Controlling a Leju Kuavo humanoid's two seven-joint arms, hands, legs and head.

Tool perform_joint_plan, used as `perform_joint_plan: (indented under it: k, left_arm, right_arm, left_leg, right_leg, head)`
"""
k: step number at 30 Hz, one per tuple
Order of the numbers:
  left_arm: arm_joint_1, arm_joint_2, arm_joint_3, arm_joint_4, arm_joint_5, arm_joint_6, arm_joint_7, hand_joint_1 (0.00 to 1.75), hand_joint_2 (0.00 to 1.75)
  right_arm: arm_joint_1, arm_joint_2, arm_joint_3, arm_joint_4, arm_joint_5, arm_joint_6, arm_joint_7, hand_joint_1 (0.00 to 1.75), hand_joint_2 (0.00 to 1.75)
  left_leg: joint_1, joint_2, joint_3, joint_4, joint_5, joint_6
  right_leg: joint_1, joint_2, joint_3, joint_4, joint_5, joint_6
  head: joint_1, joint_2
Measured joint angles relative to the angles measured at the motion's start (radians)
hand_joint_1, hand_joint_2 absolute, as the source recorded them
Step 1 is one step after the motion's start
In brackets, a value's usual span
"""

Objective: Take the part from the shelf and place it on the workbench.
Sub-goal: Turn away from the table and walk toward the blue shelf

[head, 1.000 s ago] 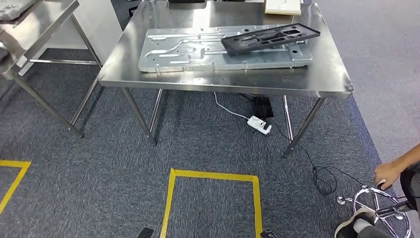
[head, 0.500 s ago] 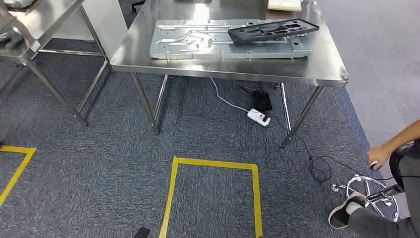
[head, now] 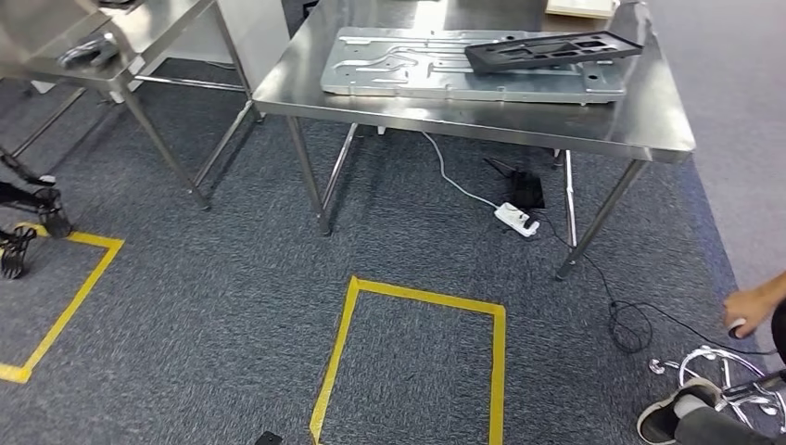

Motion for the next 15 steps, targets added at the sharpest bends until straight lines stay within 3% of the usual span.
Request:
perform_joint_plan:
  k: [1, 3, 5, 6, 8, 9, 11, 13, 14, 15]
  left_arm:
    - [0.002, 0.0, -0.002, 0.0, 0.0, 0.0, 0.002, 0.0, 0.0]
    - [0.003, 0.001, -0.005, 0.0, 0.0, 0.0, 0.004, 0.0, 0.0]
    - [0.001, 0.002, -0.009, 0.0, -0.002, 0.002, 0.005, 0.0, 0.0]
    - [0.0, 0.002, -0.011, 0.0, -0.003, 0.007, 0.006, 0.0, 0.0]
    - [0.001, -0.001, -0.016, 0.0, -0.007, 0.025, 0.01, 0.0, 0.0]
    - [0.002, -0.004, -0.018, 0.0, -0.009, 0.035, 0.012, 0.0, 0.0]
    - [0.003, -0.011, -0.02, 0.0, -0.014, 0.048, 0.018, 0.0, 0.0]
    - [0.001, -0.016, -0.022, 0.0, -0.02, 0.051, 0.021, 0.0, 0.0]
    - [0.001, -0.019, -0.023, 0.0, -0.021, 0.051, 0.022, 0.0, 0.0]
    - [0.001, -0.021, -0.025, 0.0, -0.022, 0.05, 0.023, 0.0, 0.0]
  right_arm:
    - [0.0, 0.0, 0.004, 0.002, 0.0, 0.002, 0.004, 0.0, 0.0]
    - [-0.001, 0.0, 0.011, 0.003, -0.001, 0.005, 0.01, 0.0, 0.0]
    - [-0.003, 0.0, 0.015, 0.003, -0.002, 0.004, 0.013, 0.0, 0.0]
    - [-0.004, 0.0, 0.017, 0.003, -0.002, 0.001, 0.013, 0.0, 0.0]
    - [-0.006, 0.001, 0.022, 0.004, -0.003, -0.005, 0.011, 0.0, 0.0]
    - [-0.008, 0.002, 0.023, 0.004, -0.003, -0.008, 0.009, 0.0, 0.0]
    - [-0.01, 0.002, 0.026, 0.004, -0.005, -0.016, 0.003, 0.0, 0.0]
    - [-0.008, 0.002, 0.028, 0.004, -0.009, -0.021, 0.001, 0.0, 0.0]
    - [-0.006, 0.002, 0.03, 0.005, -0.011, -0.022, 0.001, 0.0, 0.0]
    - [-0.003, 0.002, 0.031, 0.006, -0.014, -0.022, 0.001, 0.0, 0.0]
  left_leg:
    - [0.002, 0.004, 0.022, -0.023, 0.019, 0.0]
    - [0.002, 0.028, 0.105, -0.151, 0.068, 0.004]
    - [-0.008, 0.059, 0.167, -0.252, 0.083, 0.018]
    - [-0.013, 0.066, 0.176, -0.271, 0.076, 0.027]
    - [-0.015, 0.055, 0.175, -0.281, 0.077, 0.043]
    - [-0.012, 0.046, 0.177, -0.289, 0.077, 0.049]
    - [-0.006, 0.03, 0.18, -0.3, 0.084, 0.061]
    - [-0.007, 0.011, 0.179, -0.301, 0.086, 0.067]
    - [-0.008, -0.001, 0.179, -0.3, 0.086, 0.068]
    - [-0.008, -0.014, 0.179, -0.298, 0.085, 0.068]
  right_leg:
    - [0.0, -0.011, -0.001, 0.002, 0.0, 0.001]
    - [0.001, -0.031, 0.0, 0.005, -0.003, 0.005]
    - [0.004, -0.048, 0.001, 0.006, -0.006, 0.012]
    - [0.006, -0.056, 0.002, 0.006, -0.007, 0.016]
    - [0.009, -0.071, 0.005, 0.005, -0.01, 0.026]
    - [0.008, -0.064, 0.006, 0.009, -0.017, 0.031]
    - [0.006, -0.019, -0.019, 0.068, -0.056, 0.038]
    - [0.002, 0.026, -0.086, 0.2, -0.116, 0.041]
    - [0.002, 0.032, -0.121, 0.262, -0.133, 0.042]
    - [0.002, 0.034, -0.144, 0.295, -0.131, 0.043]
  head:
    - [0.0, 0.0]
    - [0.0, 0.0]
    - [0.001, 0.0]
    - [0.001, 0.0]
    - [0.001, 0.0]
    - [0.001, 0.0]
    - [0.005, 0.0]
    - [0.01, 0.0]
    - [0.011, 0.0]
    - [0.011, 0.0]
